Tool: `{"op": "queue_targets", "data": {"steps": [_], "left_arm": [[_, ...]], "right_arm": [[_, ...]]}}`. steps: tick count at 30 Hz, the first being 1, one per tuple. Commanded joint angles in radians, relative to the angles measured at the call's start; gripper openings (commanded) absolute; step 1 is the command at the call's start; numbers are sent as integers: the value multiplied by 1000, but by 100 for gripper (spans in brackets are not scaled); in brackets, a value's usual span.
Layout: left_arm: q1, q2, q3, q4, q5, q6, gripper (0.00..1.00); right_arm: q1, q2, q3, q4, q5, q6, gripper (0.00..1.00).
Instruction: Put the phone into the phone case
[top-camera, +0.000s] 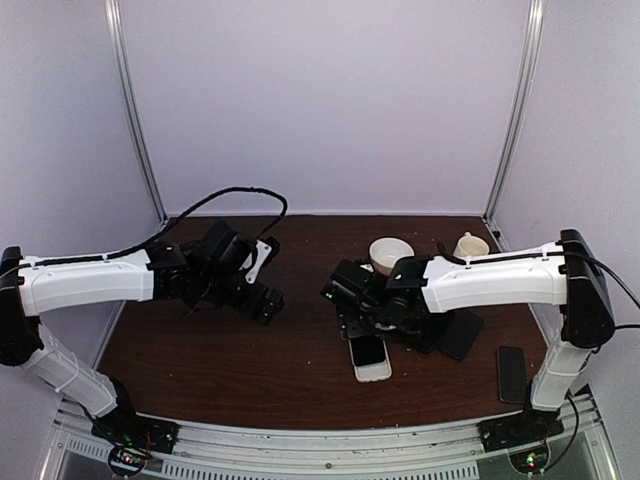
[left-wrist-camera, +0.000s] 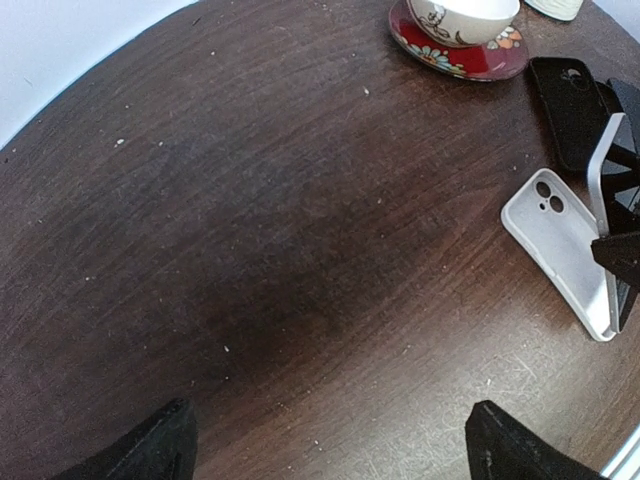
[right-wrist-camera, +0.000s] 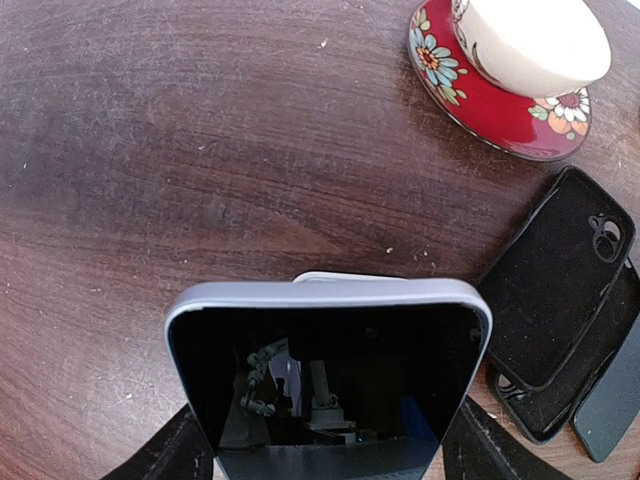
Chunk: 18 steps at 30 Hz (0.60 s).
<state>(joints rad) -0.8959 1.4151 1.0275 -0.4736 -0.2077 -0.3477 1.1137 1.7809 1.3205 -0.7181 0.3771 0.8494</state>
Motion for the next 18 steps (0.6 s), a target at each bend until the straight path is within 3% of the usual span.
{"op": "queue_targets", "data": {"steps": [1,18], "left_arm": [[-1,-11,-3,21,-20,-1,98],[-1,3,5,12,-21,11,97]], "right_arm": [[-5,0,-1,18,52,47,48],[-24,32,-62,50,57,31,45]]}}
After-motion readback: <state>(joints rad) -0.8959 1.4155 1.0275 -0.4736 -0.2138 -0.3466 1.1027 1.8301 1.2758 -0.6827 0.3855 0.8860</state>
